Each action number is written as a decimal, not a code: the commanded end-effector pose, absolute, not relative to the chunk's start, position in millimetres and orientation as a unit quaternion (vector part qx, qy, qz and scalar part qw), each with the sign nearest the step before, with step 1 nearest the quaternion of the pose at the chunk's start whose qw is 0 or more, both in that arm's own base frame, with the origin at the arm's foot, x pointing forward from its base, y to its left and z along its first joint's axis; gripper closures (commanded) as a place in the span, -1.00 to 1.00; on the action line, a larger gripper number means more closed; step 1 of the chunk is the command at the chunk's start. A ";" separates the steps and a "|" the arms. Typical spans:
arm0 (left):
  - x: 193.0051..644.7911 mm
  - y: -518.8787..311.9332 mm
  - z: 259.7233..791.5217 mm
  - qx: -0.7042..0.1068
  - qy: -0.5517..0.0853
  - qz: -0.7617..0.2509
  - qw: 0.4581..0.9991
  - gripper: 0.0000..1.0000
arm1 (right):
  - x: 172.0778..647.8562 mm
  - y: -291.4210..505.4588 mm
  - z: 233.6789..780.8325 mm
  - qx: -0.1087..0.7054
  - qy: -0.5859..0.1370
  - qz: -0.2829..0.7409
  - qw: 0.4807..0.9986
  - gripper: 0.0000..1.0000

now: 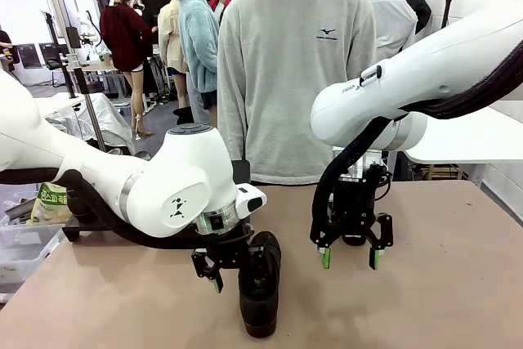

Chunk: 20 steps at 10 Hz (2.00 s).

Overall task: Organize the shoes by placing them on the stand.
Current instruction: Place the Shoe from the middle of the table onto the Shoes Stand.

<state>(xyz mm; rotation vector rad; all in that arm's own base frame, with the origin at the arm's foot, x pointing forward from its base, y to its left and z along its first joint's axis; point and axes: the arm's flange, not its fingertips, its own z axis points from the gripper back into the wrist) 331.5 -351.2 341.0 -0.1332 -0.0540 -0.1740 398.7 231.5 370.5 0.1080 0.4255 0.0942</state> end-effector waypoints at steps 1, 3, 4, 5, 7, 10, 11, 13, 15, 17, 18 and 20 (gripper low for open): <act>334.9 -356.6 345.5 -0.075 -0.030 -0.073 0.994 0.04 | 398.4 231.1 370.5 0.049 0.208 0.049 0.976 -1.00; 334.9 -356.1 345.0 -0.075 -0.031 -0.074 0.994 0.80 | 398.4 231.1 370.5 0.049 0.208 0.049 0.976 -1.00; 335.0 -355.6 344.8 -0.077 -0.032 -0.075 0.994 1.00 | 398.4 231.1 370.5 0.049 0.208 0.049 0.976 -1.00; 335.4 -355.3 344.4 -0.076 -0.027 -0.078 0.994 1.00 | 398.4 231.1 370.5 0.049 0.208 0.049 0.976 -1.00; 337.5 -354.5 343.6 -0.075 -0.024 -0.076 0.994 1.00 | 398.4 231.1 370.5 0.049 0.208 0.049 0.976 -1.00; 334.4 -350.0 347.1 -0.079 -0.019 -0.087 0.993 1.00 | 398.4 231.1 370.5 0.049 0.208 0.049 0.976 -1.00; 329.7 -346.1 354.7 -0.081 -0.008 -0.097 0.992 1.00 | 398.4 231.1 370.5 0.049 0.208 0.049 0.976 -1.00; 304.1 -320.3 400.3 -0.120 0.001 -0.120 0.986 1.00 | 398.4 231.1 370.5 0.049 0.208 0.049 0.976 -1.00; 293.3 -280.4 447.6 -0.150 -0.075 -0.115 0.979 1.00 | 398.4 231.1 370.5 0.049 0.208 0.049 0.976 -1.00; 338.0 -235.6 469.7 -0.170 -0.182 -0.090 0.964 1.00 | 398.4 231.1 370.5 0.049 0.208 0.049 0.976 -1.00; 369.2 -221.2 463.5 -0.173 -0.224 -0.081 0.956 1.00 | 398.4 231.1 370.5 0.049 0.208 0.049 0.976 -1.00; 419.4 -202.1 449.3 -0.156 -0.240 -0.068 0.956 1.00 | 398.4 231.1 370.5 0.049 0.208 0.049 0.976 -1.00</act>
